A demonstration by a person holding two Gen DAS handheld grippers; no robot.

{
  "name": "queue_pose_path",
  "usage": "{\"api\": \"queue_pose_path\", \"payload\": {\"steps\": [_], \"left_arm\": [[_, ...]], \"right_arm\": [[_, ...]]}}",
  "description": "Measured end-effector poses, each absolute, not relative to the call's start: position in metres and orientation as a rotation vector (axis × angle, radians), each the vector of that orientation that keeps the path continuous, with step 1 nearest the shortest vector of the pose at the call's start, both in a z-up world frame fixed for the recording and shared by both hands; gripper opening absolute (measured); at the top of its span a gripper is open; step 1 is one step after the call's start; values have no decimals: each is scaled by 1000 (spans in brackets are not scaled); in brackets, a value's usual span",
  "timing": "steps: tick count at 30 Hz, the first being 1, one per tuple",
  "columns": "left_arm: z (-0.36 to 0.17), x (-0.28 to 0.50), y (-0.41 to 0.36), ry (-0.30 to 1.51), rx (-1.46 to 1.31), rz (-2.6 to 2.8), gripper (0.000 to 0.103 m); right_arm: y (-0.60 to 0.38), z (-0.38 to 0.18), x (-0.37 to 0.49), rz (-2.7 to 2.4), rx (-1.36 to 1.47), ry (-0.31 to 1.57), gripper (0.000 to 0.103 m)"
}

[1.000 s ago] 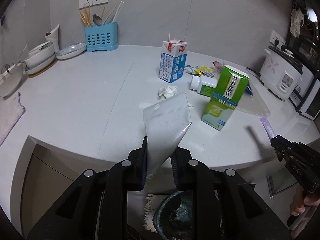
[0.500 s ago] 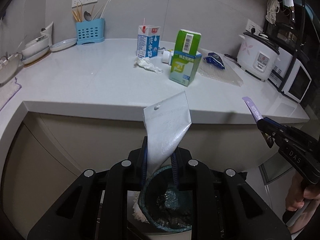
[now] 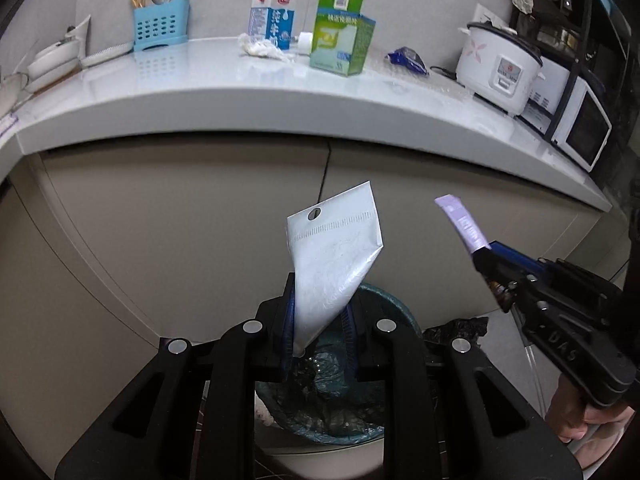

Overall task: Collect trash
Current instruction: 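Carry the sachet and purple stick down over the trash bin with both grippers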

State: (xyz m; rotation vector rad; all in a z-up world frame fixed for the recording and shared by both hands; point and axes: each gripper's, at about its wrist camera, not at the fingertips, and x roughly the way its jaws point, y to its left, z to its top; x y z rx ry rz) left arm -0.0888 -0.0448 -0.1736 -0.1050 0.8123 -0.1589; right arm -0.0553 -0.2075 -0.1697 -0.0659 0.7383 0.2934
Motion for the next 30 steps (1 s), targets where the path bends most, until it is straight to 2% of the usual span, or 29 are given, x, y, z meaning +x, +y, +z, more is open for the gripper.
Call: {"api": "queue_pose_path", "payload": {"steps": [7,16,30], "left_arm": [[-219,-89,-51,848,-119,-189,19],[-277,-81,-56,922,-125,-198,19],[-302,-71,-48,976,-126,-178,19]], "right_arm": [[-212,-224,-52,280,-39,820,16],[-214,-267,-42,260,-33,869,16],[-212,-317,-17,272,-11,969,17]]}}
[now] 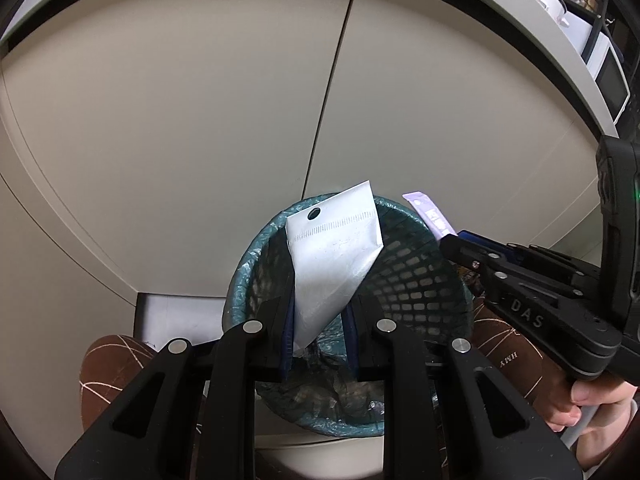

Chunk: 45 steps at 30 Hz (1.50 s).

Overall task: Collect trash
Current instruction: 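Carry the sachet and purple stick down over the trash bin with both grippers, then open the right gripper to drop the stick while the left drops the sachet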

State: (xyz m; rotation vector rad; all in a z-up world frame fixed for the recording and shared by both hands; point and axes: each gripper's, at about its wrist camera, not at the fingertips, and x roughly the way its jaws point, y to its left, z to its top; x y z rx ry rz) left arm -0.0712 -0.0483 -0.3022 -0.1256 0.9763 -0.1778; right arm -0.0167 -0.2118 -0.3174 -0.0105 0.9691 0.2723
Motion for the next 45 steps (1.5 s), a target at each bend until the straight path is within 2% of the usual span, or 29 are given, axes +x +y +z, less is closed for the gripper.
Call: {"api": "queue_pose_path", "payload": {"steps": [3,5,7,8,12,16,19,31,36,39,41,45], "left_arm": [[-304,-70,-49,985,-123,-176,19],[-303,-66,-52,993,-123,-177,19],[-298,-65,-55,995,-118,-180,19],[-297,-64,-56,998,-113,-179,19],[-297,-57,-63,997,-106,-190,19],[-302,-53,-79,1014,-95,-210,19],[-311,-51,-86,1035,-85,-223,19],[-344,-38,-112,1088,-63,-279,20],[-351,-35,-120,1099,-46,-289,24],[-355,-33,-123,1115,-34,-290,33],[-355,-33,-124,1107,-36,-281,44],[-350,-37,-123,1094,-35,-276,58]], "right_arm": [[-210,-319,-13,260,-19,981,20],[-210,-322,-11,243,-26,987,27],[-211,-318,-12,240,-12,982,44],[-214,-316,-13,236,-6,976,48],[-231,-303,-20,197,1,930,75],[-250,-291,-29,154,19,896,87],[-264,-282,-30,132,34,887,90],[-295,-282,-32,75,35,900,91],[-306,-282,-34,59,44,912,91],[-310,-280,-35,50,41,914,91],[-310,-278,-37,51,37,907,91],[-308,-274,-40,51,34,896,91]]}}
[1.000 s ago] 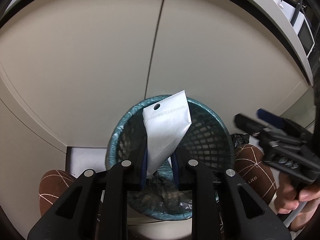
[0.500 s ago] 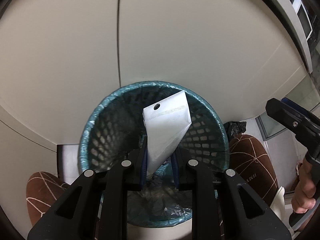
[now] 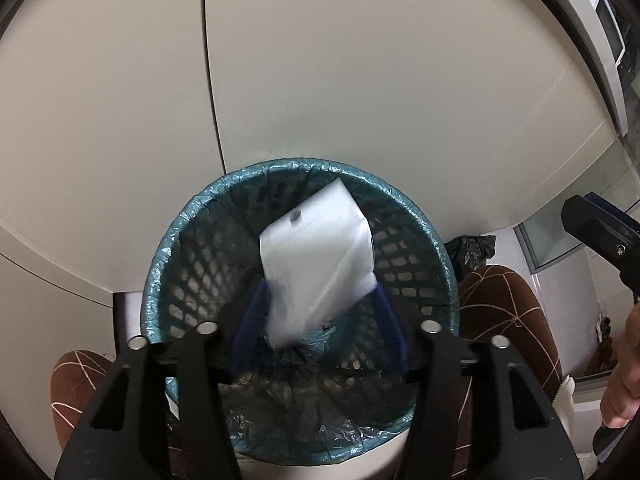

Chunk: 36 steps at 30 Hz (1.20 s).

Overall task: Collect trash
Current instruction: 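Open the right gripper to drop the stick while the left drops the sachet, then raise both tools back toward the counter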

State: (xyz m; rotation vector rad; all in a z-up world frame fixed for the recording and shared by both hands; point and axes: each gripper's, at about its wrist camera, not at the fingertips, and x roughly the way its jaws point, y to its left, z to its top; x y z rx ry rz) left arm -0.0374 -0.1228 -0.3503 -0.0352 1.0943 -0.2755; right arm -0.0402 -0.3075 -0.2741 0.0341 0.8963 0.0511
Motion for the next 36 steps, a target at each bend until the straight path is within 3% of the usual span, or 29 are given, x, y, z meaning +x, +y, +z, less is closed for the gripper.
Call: {"api": "queue_pose_path", "payload": {"steps": [1,9,11,19,36], "left_arm": [[-349,-38,-122,1091,-34,-273,65],[-319,-46,-110,1029,-31,-239,86],[-306,-50,-106,999,-35,-220,95],[-250,-53,-92,902,-56,-200,97],[-120,-32,-69,712,-59,-133,97]], "right_arm": [[-307,-273,-41,53,34,895,91],[-300,-255,-48,69,26,853,91],[-300,-247,-50,77,28,840,91],[-298,-214,-47,108,48,776,91],[-304,-90,-19,133,28,594,91]]}}
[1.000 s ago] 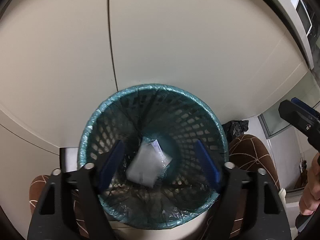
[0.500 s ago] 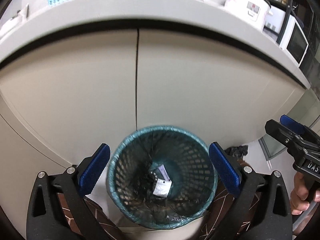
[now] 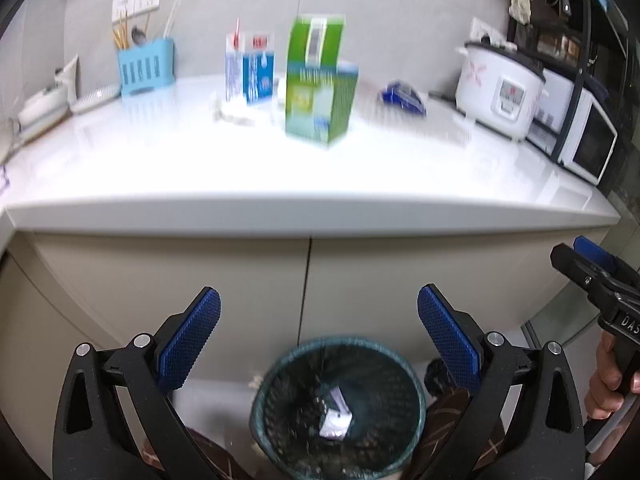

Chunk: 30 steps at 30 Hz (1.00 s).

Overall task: Collect trash
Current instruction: 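Raise both tools back toward the counter, then grasp the green medicine box with the left gripper while the right grasps the blue snack bag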

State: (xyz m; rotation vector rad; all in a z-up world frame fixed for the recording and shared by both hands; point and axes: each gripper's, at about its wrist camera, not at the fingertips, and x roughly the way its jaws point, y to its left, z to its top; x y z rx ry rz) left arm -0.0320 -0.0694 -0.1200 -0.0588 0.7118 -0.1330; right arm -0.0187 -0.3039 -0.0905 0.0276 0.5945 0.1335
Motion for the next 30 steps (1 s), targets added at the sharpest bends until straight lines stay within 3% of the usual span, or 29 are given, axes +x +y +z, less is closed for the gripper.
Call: {"api": "queue_pose_path", "payload": {"steps": [13,30], "left_arm": [[-52,27,-58,658,-53,-108,97],[-55,125,-80,697,9,-101,97]], "right_arm": [[-301,-28,45,172,-5,573,91],[-287,-11,177,234,-117,669,91]]}}
